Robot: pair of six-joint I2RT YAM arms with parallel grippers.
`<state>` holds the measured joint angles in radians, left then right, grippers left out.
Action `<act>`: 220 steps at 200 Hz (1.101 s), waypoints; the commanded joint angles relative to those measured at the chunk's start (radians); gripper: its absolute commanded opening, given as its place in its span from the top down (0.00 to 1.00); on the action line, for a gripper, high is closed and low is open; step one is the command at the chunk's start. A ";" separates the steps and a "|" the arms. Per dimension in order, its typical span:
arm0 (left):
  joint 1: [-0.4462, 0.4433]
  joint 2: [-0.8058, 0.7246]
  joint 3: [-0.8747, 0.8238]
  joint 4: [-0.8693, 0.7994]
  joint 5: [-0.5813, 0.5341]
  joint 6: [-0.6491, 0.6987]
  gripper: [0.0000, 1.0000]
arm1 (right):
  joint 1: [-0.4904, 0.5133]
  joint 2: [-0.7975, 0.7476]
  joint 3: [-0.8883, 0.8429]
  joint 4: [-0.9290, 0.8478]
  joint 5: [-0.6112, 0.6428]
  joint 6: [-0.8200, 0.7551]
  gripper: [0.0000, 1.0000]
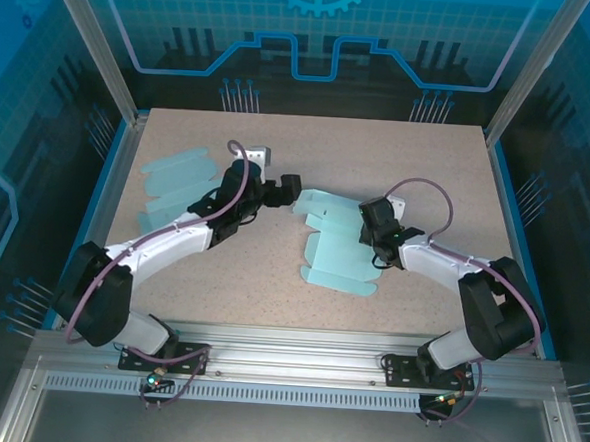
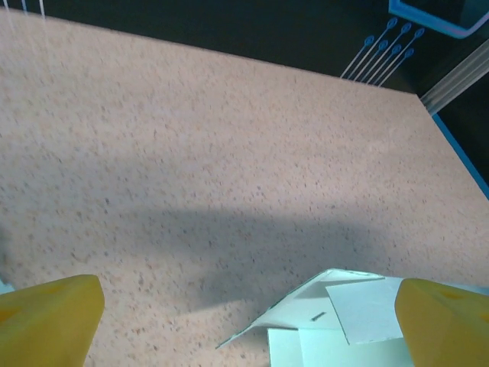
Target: Fold the paper box
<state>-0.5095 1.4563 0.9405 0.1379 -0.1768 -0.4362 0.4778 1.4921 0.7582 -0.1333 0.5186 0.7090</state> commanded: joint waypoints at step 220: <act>-0.081 0.278 0.107 0.133 0.126 -0.071 0.01 | 0.053 -0.046 0.004 0.083 -0.109 0.040 1.00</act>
<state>-0.5671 1.7008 1.0012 0.2146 -0.0448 -0.4969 0.4957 1.4540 0.7582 -0.0822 0.4335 0.7395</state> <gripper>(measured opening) 0.990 0.108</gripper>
